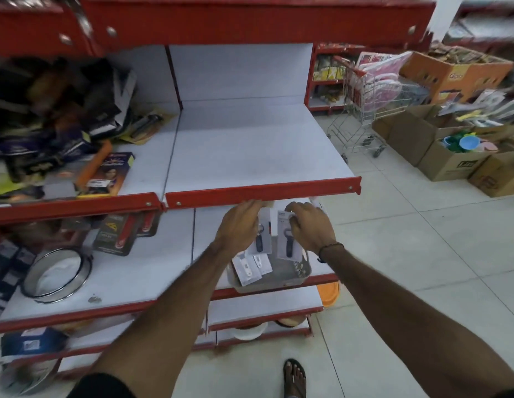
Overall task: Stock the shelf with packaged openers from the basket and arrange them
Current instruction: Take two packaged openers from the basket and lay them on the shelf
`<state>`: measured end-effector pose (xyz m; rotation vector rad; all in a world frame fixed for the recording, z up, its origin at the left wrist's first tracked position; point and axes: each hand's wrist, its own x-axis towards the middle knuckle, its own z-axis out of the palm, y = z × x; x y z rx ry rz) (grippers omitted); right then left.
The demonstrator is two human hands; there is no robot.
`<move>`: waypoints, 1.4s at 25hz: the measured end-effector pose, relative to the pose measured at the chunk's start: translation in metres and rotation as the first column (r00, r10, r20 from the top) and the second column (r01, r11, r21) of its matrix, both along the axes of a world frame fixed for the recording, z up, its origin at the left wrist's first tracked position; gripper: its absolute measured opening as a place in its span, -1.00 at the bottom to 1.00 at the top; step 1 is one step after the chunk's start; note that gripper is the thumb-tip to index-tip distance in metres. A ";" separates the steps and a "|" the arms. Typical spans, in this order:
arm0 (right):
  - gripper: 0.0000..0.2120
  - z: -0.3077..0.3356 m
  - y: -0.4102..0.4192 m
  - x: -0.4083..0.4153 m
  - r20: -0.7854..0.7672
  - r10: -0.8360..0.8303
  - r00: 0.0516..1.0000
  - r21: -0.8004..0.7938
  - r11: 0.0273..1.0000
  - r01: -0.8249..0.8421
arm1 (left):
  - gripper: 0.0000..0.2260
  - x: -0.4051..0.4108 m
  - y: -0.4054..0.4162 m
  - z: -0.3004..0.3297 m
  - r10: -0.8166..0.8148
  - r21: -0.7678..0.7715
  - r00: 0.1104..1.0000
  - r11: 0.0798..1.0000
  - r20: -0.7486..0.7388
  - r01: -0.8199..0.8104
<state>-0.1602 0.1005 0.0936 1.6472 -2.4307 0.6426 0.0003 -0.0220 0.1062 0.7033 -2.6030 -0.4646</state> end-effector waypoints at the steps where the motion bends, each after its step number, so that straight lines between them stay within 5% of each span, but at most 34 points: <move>1: -0.81 0.013 -0.002 0.003 -0.032 0.008 0.999 -0.043 0.999 -0.010 | -0.69 0.006 -0.001 0.015 -0.003 -0.039 0.998 0.999 -0.066 0.001; 8: -0.76 0.116 -0.043 0.025 0.028 0.064 0.998 -0.286 0.957 -0.053 | -0.72 0.028 -0.037 0.115 0.044 -0.164 0.959 0.982 -0.279 -0.093; 17: -0.84 0.182 -0.134 -0.003 0.113 0.103 0.988 -0.283 0.957 -0.068 | -0.71 0.001 -0.130 0.172 0.259 -0.160 0.922 0.936 -0.289 -0.313; 35: -0.81 0.111 -0.210 -0.020 0.231 0.090 0.969 -0.079 0.994 -0.073 | -0.74 -0.036 -0.166 0.101 0.301 -0.035 0.952 0.952 -0.063 -0.303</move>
